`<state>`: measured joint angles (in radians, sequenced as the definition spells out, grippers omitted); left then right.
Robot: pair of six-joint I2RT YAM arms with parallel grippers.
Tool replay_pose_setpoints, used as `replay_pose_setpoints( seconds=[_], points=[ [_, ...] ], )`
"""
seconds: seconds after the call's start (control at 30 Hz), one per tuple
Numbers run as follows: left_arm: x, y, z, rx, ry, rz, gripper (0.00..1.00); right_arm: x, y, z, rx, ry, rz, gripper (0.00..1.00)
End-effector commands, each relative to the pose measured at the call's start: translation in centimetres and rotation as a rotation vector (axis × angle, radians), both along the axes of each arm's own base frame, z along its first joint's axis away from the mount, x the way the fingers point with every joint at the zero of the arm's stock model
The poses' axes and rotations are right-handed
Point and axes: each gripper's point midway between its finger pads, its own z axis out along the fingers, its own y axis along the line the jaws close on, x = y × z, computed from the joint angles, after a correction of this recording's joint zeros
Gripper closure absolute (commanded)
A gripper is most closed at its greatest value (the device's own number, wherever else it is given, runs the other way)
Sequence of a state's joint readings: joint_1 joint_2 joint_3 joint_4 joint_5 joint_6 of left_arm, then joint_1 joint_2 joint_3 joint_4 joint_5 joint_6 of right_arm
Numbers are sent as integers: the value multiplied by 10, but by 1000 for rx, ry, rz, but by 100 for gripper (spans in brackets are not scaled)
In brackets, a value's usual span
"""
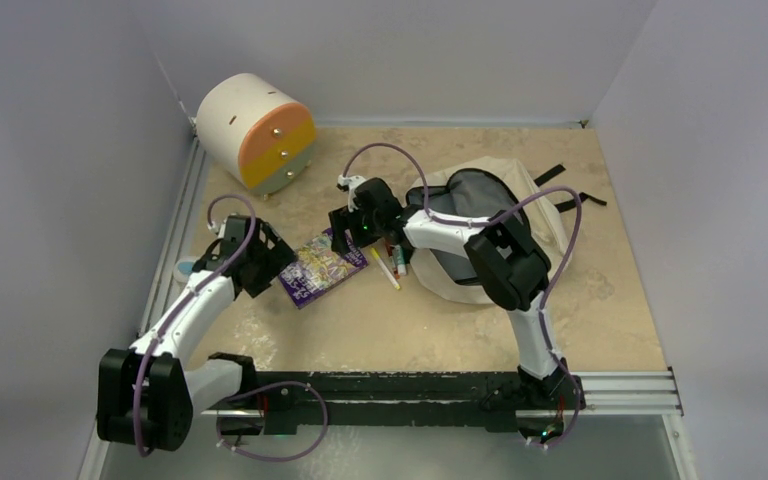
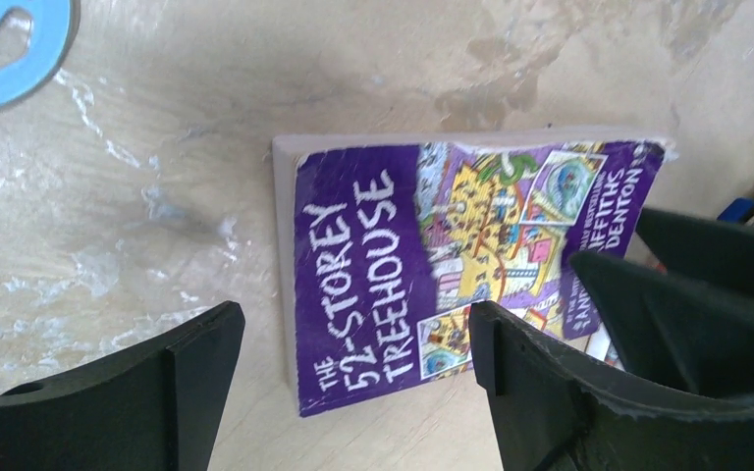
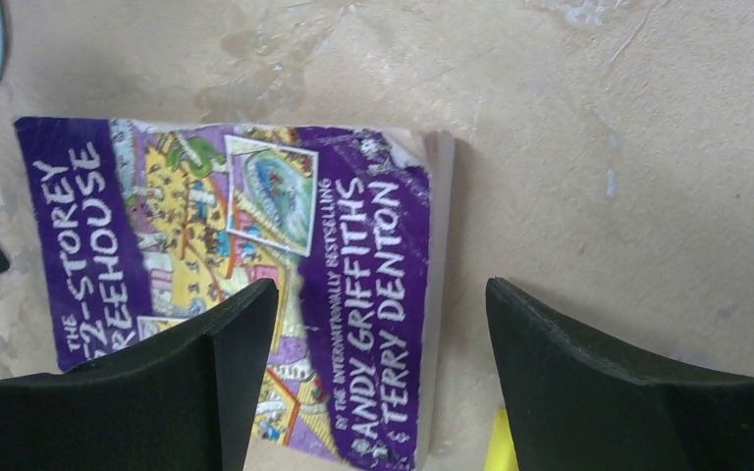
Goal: Pack the student bag
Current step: Move the book to the center of the board.
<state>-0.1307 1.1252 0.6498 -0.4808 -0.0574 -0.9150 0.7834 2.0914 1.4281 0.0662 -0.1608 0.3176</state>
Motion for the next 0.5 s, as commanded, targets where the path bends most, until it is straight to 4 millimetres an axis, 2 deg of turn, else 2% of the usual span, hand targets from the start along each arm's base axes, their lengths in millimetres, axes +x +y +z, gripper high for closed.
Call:
replay_pose_setpoints(
  seconds=[0.0,0.1,0.23,0.33,0.47],
  points=[
    [0,-7,5,-41,-64,-36,15,9,8,0,-2,10,33,20],
    [0,-19,6,-89,-68,-92,12,14,9,-8,-12,21,34,21],
    [3,-25,12,-92,-90,-160,12,14,8,-14,-19,30,38,26],
    [1,-26,10,-94,-91,-172,12,11,3,-20,-30,43,34,32],
    [-2,-28,4,-99,-78,-180,12,7,-3,-25,-29,69,31,46]
  ],
)
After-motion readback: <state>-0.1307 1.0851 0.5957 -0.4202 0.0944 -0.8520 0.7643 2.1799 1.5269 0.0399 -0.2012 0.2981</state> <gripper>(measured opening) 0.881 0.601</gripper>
